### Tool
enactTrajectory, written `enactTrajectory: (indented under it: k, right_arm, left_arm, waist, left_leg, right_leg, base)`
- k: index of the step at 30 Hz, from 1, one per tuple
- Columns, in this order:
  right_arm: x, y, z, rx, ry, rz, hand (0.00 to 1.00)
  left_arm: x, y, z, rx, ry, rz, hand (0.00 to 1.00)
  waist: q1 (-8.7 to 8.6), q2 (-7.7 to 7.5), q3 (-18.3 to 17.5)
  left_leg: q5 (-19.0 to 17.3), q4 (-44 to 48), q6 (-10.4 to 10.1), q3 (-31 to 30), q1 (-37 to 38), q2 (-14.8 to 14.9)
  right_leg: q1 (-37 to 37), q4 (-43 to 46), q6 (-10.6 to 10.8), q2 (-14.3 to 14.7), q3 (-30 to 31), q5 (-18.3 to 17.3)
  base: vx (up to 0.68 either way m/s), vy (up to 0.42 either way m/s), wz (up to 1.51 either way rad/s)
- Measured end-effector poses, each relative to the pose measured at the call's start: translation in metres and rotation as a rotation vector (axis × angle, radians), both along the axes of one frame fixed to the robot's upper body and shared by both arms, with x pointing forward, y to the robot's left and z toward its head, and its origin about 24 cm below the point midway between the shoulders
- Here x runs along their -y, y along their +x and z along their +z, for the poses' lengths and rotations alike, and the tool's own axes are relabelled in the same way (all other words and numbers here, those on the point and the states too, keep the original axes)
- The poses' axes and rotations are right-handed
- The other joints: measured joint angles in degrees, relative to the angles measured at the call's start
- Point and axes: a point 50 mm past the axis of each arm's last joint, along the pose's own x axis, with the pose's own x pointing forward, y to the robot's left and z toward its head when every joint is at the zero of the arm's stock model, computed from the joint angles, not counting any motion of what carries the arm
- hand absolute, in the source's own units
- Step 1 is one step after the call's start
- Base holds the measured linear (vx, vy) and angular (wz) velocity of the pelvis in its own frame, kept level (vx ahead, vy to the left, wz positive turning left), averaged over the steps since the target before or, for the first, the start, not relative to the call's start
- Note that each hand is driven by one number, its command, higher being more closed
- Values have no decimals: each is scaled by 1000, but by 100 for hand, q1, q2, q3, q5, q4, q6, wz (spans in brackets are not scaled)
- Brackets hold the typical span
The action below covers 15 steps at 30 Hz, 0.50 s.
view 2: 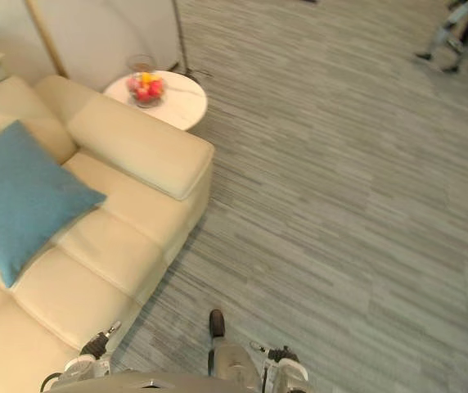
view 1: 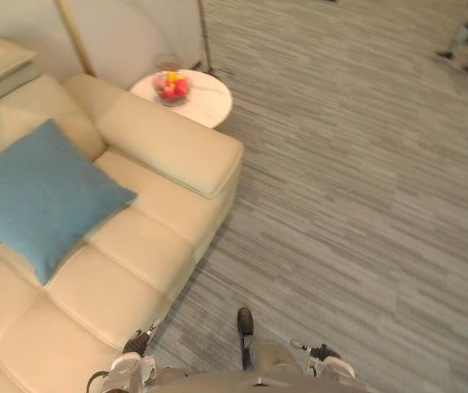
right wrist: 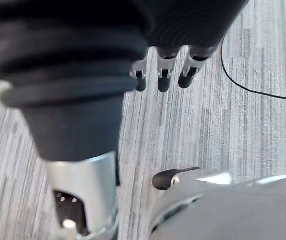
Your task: Pick up cushions and gather them together orderly.
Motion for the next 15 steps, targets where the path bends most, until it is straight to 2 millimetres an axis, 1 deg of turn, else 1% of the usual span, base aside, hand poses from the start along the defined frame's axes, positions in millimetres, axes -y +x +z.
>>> enactTrajectory:
  k: [1, 2, 3, 4, 5, 6, 7, 8, 9, 10, 11, 12, 13, 15]
  right_arm:
    - [4, 1, 1, 2, -13, 10, 0]
    - [6, 6, 3, 8, -28, 38, 0]
    - [12, 5, 4, 2, -50, 48, 0]
    - [15, 3, 4, -8, -61, 56, 0]
    - [16, 6, 5, -5, -69, 68, 0]
    - [15, 10, 6, 3, -71, 72, 0]
    - [15, 11, 7, 5, -70, 73, 0]
    - [15, 11, 7, 5, -69, 75, 0]
    - [14, 11, 6, 5, -67, 73, 0]
    - [12, 10, 5, -2, -62, 76, 0]
    - [11, 9, 4, -9, -60, 82, 0]
    - [9, 10, 4, -16, -61, 102, 0]
    - [9, 8, 3, -26, -63, 104, 0]
    - [9, 5, 2, -36, -60, 101, 0]
  left_arm:
    - [1, -1, 0, -3, -1, -3, 0]
    - [3, -2, -1, -5, -4, -11, 0]
    - [8, -2, -1, -8, -12, -33, 0]
    - [10, -2, -1, -6, -15, -38, 0]
    - [10, 0, -1, -3, -14, -46, 0]
    - [11, 1, -1, -2, -14, -51, 0]
    - [11, 1, -1, -3, -14, -58, 0]
    - [13, 1, -1, -9, -13, -75, 0]
    - [14, 1, -2, -12, -16, -83, 0]
    - [14, 3, -1, -9, -15, -89, 0]
    - [14, 5, -1, -4, -12, -92, 0]
    - [15, 7, 0, 1, -8, -106, 0]
    - [14, 8, 0, 6, -4, -109, 0]
    - [14, 9, 1, 9, -3, -107, 0]
  waist:
    - [-27, 45, 13]
    - [-56, 156, -12]
    - [-13, 223, -44]
    - [4, 242, -37]
    - [41, 270, -19]
    - [79, 287, -9]
    - [90, 286, -9]
    - [91, 272, -3]
    - [57, 289, -21]
    - [22, 215, 11]
    - [17, 187, 7]
    - [24, 165, 12]
    - [27, 199, 30]
    - [50, 187, 44]
  left_leg:
    - [0, -2, 0, 0, 51, -1]
    - [29, -64, -50, 19, 99, 59]
    - [100, -238, -165, 123, 198, 72]
    - [106, -286, -176, 145, 233, 73]
    - [108, -313, -179, 137, 248, 85]
    - [150, -313, -117, 121, 248, 111]
    - [180, -311, -68, 108, 288, 118]
    - [255, -288, -29, 55, 401, 147]
    - [286, -64, -80, 40, 436, 244]
    - [283, 535, -81, 21, 279, 421]
    - [284, 855, -80, -2, 185, 519]
    - [267, 1635, -74, -166, -93, 782]
    - [100, 2414, -56, -660, -451, 826]
    - [-126, 2656, -116, -1117, -679, 675]
  right_leg:
    - [-14, 110, -114, -34, -291, -107]
    - [-3, 301, -277, -156, -893, -488]
    - [55, 513, -176, -333, -1461, -745]
    - [42, 558, -124, -346, -1534, -720]
    - [-34, 569, 19, -253, -1352, -697]
    - [-78, 538, 105, -143, -1151, -678]
    - [-79, 519, 110, -76, -1059, -687]
    - [-31, 474, 108, 84, -885, -755]
    - [-2, 501, 73, 155, -838, -855]
    - [74, 482, 65, 181, -817, -904]
    - [105, 443, 64, 216, -774, -906]
    - [187, 313, 69, 328, -656, -900]
    - [329, 147, 111, 543, -358, -806]
    - [445, 80, 112, 657, -149, -785]
  base:
    - [88, -135, -62]
    - [130, -171, -59]
    - [129, -153, -64]
    - [136, -173, -74]
    - [97, -196, -86]
    - [73, -202, -86]
    - [57, -195, -98]
    - [64, -183, -81]
    - [98, -205, -84]
    - [80, -163, -53]
    - [90, -151, -50]
    - [108, -131, -67]
    - [122, -111, -72]
    - [90, -38, -67]
